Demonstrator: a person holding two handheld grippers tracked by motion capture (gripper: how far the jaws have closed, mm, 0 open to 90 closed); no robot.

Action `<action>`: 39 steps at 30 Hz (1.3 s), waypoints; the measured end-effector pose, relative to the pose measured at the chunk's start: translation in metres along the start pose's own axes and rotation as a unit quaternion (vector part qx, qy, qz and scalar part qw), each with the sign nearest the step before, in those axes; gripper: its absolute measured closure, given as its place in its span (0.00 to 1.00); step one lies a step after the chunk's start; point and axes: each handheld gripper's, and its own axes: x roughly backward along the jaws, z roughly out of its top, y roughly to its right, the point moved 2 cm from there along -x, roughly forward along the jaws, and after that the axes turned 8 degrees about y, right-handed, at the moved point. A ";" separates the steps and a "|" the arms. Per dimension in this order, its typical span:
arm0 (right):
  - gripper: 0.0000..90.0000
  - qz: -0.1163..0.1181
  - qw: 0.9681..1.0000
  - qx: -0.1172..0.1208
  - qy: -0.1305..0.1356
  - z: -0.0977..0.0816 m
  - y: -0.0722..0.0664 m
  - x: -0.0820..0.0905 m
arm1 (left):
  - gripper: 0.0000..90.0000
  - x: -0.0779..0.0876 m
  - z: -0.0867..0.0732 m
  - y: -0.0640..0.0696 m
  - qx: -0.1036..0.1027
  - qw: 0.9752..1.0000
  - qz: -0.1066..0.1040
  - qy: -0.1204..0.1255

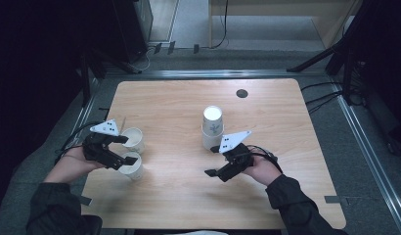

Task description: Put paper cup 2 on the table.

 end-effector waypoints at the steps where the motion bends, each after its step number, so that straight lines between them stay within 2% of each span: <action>1: 0.21 0.000 1.000 0.001 -0.001 0.000 0.000 0.001 | 0.15 -0.001 0.002 0.001 0.002 1.000 0.001 0.002; 6: 0.21 -0.003 1.000 0.001 0.000 -0.002 0.000 0.003 | 0.15 -0.006 0.010 0.003 0.003 1.000 0.002 0.006; 12: 0.21 -0.006 1.000 -0.003 0.000 -0.003 -0.002 0.005 | 0.15 -0.016 0.021 0.010 -0.006 1.000 0.002 0.009; 16: 0.21 -0.008 1.000 -0.004 0.001 -0.004 -0.002 0.006 | 0.15 -0.023 0.026 0.012 -0.004 1.000 -0.003 0.007; 20: 0.21 -0.010 1.000 -0.004 0.000 -0.005 -0.002 0.009 | 0.15 -0.032 0.030 0.015 -0.001 1.000 0.010 0.013; 25: 0.21 -0.014 1.000 -0.008 0.000 -0.007 -0.002 0.010 | 0.15 -0.045 0.036 0.020 0.008 1.000 0.005 0.018; 31: 0.21 -0.017 1.000 -0.007 0.001 -0.008 -0.003 0.013 | 0.15 -0.060 0.046 0.029 0.006 1.000 0.007 0.015; 35: 0.21 -0.021 1.000 -0.009 0.001 -0.009 -0.003 0.015 | 0.15 -0.067 0.053 0.038 0.002 1.000 0.001 0.018; 37: 0.21 -0.021 1.000 -0.009 0.002 -0.010 -0.002 0.016 | 0.15 -0.069 0.057 0.043 0.003 1.000 -0.012 0.025; 39: 0.21 -0.022 1.000 -0.010 0.003 -0.010 -0.002 0.017 | 0.15 -0.070 0.060 0.046 0.004 1.000 -0.014 0.027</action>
